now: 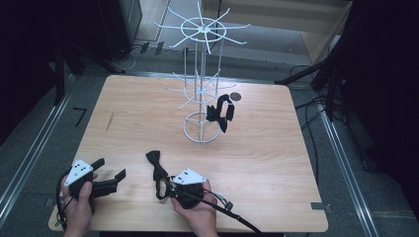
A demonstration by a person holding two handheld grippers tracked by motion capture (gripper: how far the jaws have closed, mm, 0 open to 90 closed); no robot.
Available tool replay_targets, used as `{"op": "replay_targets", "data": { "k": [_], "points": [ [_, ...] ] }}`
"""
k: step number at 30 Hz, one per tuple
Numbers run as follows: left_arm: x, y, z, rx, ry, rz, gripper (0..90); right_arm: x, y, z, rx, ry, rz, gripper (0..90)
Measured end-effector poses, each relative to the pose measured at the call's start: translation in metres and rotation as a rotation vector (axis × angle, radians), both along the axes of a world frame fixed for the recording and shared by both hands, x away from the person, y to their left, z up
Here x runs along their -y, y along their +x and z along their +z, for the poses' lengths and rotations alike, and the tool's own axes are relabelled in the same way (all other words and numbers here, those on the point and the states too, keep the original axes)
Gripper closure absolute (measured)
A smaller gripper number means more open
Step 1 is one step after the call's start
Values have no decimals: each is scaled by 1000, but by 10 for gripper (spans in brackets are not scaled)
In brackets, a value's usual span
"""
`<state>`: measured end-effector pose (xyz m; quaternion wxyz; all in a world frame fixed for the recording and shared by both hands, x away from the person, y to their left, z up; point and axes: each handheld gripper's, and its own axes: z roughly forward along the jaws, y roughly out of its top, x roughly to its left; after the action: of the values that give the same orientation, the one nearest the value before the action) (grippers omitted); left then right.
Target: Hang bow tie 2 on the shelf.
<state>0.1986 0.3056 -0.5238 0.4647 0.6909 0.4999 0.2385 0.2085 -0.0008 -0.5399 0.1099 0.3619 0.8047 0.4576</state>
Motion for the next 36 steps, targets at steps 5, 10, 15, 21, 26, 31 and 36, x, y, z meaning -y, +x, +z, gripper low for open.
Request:
{"op": "replay_targets", "data": {
  "k": [5, 10, 15, 21, 26, 31, 36],
  "points": [
    [0, 0, 0, -1, -1, 1, 85, 2, 2, -1, -10, -37, -5, 819],
    [0, 0, 0, 0, 0, 1, 85, 4, 1, -1, 3, -41, -20, 900],
    [0, 0, 0, -1, -3, 1, 85, 7, 0, 0, 28, -34, -39, 900],
    [0, 0, 0, 0, -3, 2, 85, 10, -1, 1, 62, -4, -62, 900],
    [0, 0, 0, -1, -4, 2, 85, 13, -4, 1, 89, 15, -69, 900],
    [0, 0, 0, 0, -3, 2, 85, 15, -4, 2, 101, 26, -71, 900],
    [0, 0, 0, -1, -3, 2, 85, 15, -1, 1, 57, 31, -52, 871]
  ]
}}
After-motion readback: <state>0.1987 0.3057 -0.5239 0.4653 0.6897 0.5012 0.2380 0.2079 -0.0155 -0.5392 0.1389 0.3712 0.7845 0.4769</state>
